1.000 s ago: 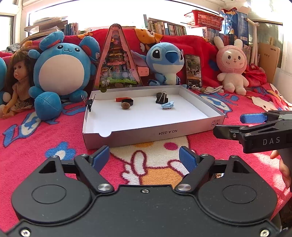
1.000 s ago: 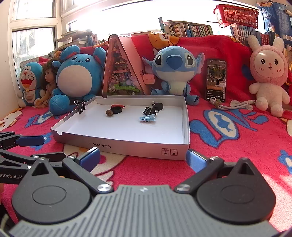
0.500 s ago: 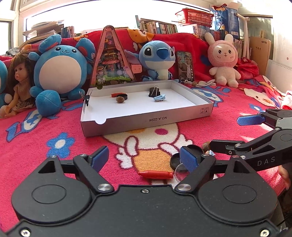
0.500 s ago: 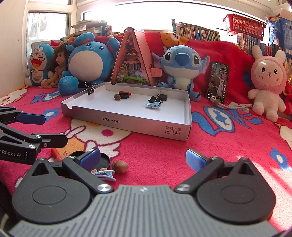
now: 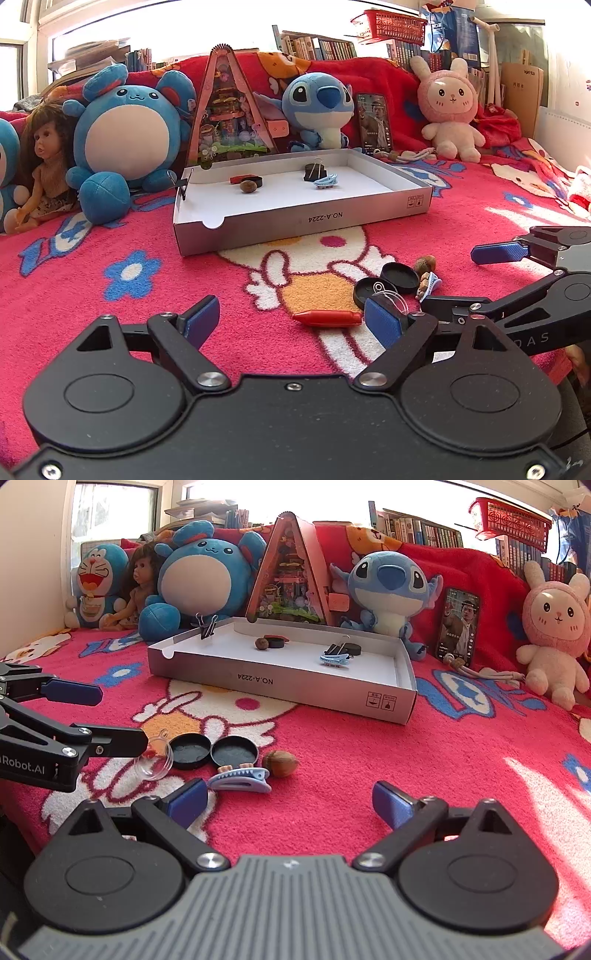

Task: Organize rigid objects
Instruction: 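Grasp the clear plastic ball with the left tool while the right grasps another blue hair clip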

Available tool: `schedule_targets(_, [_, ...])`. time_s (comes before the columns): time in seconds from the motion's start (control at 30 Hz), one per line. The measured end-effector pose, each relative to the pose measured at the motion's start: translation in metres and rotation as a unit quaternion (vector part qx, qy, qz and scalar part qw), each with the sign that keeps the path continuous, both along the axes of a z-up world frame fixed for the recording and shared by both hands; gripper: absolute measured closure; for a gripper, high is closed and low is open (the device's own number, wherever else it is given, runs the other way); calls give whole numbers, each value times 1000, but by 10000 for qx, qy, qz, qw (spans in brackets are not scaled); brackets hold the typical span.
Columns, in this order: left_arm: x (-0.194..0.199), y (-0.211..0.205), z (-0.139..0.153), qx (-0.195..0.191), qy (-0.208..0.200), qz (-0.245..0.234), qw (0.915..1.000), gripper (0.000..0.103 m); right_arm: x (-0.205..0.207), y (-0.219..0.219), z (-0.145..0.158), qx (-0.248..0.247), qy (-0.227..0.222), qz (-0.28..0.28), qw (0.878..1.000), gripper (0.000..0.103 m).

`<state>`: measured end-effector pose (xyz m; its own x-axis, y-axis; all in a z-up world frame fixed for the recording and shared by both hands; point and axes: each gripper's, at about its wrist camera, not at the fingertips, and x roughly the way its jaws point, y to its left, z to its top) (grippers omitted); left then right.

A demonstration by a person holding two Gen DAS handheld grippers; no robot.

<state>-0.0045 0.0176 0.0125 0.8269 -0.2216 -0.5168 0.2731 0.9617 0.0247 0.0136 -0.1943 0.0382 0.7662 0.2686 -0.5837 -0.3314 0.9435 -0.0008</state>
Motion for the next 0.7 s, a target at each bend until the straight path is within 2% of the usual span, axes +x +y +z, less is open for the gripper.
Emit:
schedule_targets(0.17, [-8, 4, 1, -50, -35, -130, 9999, 20, -2, 4, -1, 99, -19, 91, 9999, 21])
schedule_targets(0.27, [-10, 2, 1, -36, -2, -219, 9998, 24, -4, 8, 0, 129, -82, 201, 9997, 30])
schedule_targets(0.5, [-16, -4, 2, -164, 80, -518, 9985, 41, -8, 16, 3, 220, -117, 428, 9988, 35])
schedule_targets(0.57, [-19, -8, 2, -147, 86, -654, 9977, 43, -7, 17, 2, 229, -103, 450, 9987, 40])
schedule_targets(0.7, [-22, -15, 1, -112, 146, -882, 9959, 56, -5, 15, 3, 357, -38, 438, 9984, 53])
